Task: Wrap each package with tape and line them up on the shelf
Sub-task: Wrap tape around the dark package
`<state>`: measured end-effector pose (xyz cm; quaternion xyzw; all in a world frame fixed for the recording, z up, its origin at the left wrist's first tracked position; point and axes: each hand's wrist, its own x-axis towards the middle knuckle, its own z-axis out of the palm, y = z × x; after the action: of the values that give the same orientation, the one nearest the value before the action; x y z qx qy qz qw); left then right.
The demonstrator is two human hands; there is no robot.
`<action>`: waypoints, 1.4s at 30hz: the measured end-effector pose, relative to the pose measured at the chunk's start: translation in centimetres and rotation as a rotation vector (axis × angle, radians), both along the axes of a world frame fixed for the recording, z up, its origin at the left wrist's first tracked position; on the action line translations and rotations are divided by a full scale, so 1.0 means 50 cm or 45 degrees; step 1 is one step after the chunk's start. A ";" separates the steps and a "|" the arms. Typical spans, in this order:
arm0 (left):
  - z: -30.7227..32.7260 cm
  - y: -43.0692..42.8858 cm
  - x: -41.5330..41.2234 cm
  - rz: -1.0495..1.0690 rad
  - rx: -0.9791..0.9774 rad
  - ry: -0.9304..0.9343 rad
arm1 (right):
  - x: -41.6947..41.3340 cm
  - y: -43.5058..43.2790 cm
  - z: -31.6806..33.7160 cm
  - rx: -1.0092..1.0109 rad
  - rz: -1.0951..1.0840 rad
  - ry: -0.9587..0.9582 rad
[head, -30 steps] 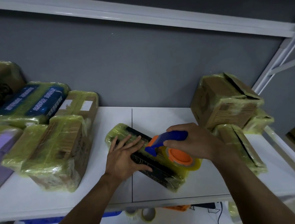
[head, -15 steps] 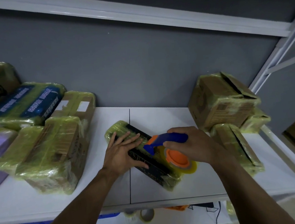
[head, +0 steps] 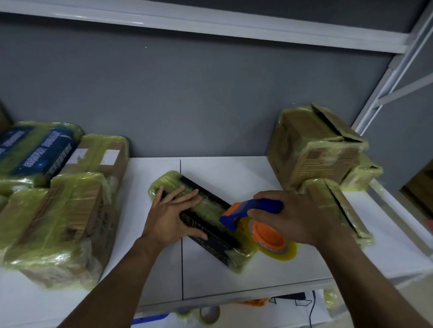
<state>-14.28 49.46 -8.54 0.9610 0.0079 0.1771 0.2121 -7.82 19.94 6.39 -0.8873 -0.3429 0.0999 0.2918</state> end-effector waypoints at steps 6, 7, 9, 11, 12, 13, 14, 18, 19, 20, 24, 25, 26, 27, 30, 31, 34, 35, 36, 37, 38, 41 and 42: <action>0.021 -0.021 -0.006 -0.030 0.172 0.108 | 0.014 0.018 -0.024 0.011 -0.020 0.016; 0.017 -0.039 -0.011 -0.057 0.191 0.111 | 0.015 0.019 -0.025 0.020 -0.022 0.018; 0.003 -0.081 -0.022 -0.111 0.199 0.115 | 0.012 0.018 -0.023 0.028 -0.030 0.017; -0.006 -0.106 -0.027 -0.109 0.160 0.092 | 0.011 0.017 -0.021 0.014 -0.034 0.023; -0.007 -0.109 -0.027 -0.098 0.123 0.073 | 0.011 0.017 -0.020 0.012 -0.037 0.044; -0.006 -0.107 -0.024 -0.092 0.090 0.047 | 0.012 0.016 -0.020 0.014 -0.050 0.079; -0.005 -0.103 -0.021 -0.093 0.069 0.017 | 0.014 0.015 -0.018 0.032 -0.073 0.135; -0.009 -0.084 -0.009 -0.101 0.005 -0.053 | 0.016 0.024 -0.016 0.065 -0.135 0.204; -0.010 -0.080 -0.006 -0.103 0.004 -0.054 | 0.016 0.028 -0.017 0.063 -0.132 0.202; -0.008 -0.074 -0.004 -0.104 0.010 -0.048 | 0.015 0.033 -0.018 0.071 -0.128 0.202; 0.001 -0.045 0.002 -0.095 -0.014 0.009 | 0.010 0.040 -0.008 0.104 -0.126 0.192; 0.003 -0.038 0.004 -0.091 -0.028 0.017 | 0.009 0.039 -0.004 0.103 -0.116 0.185; 0.004 -0.032 0.007 -0.087 -0.037 0.023 | 0.007 0.036 0.000 0.105 -0.101 0.174; 0.005 -0.026 0.010 -0.082 -0.037 0.025 | 0.006 0.032 0.002 0.105 -0.090 0.163; 0.007 -0.012 0.020 -0.079 -0.038 0.036 | 0.004 0.025 0.001 0.091 -0.066 0.148; 0.008 -0.010 0.024 -0.089 -0.047 0.044 | 0.003 0.023 -0.003 0.082 -0.058 0.147; 0.008 -0.007 0.028 -0.116 -0.054 0.047 | -0.001 0.021 -0.021 0.058 -0.055 0.172; 0.009 -0.007 0.027 -0.118 -0.050 0.047 | -0.003 0.021 -0.025 0.065 -0.056 0.179; 0.011 -0.007 0.025 -0.117 -0.039 0.052 | -0.004 0.021 -0.028 0.079 -0.058 0.185; 0.014 -0.008 0.022 -0.118 -0.012 0.064 | -0.005 0.021 -0.031 0.095 -0.065 0.194; 0.016 -0.011 0.020 -0.117 0.031 0.084 | -0.005 0.019 -0.034 0.112 -0.070 0.211; 0.016 -0.045 0.009 -0.119 0.154 0.141 | -0.007 0.020 -0.042 0.163 -0.088 0.235; 0.013 -0.063 0.003 -0.116 0.162 0.143 | -0.008 0.021 -0.046 0.175 -0.089 0.238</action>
<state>-14.11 46.32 -7.88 0.9803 -0.0351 0.1134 0.1577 -8.21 21.02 4.12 -0.8635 -0.2890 0.1483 0.3859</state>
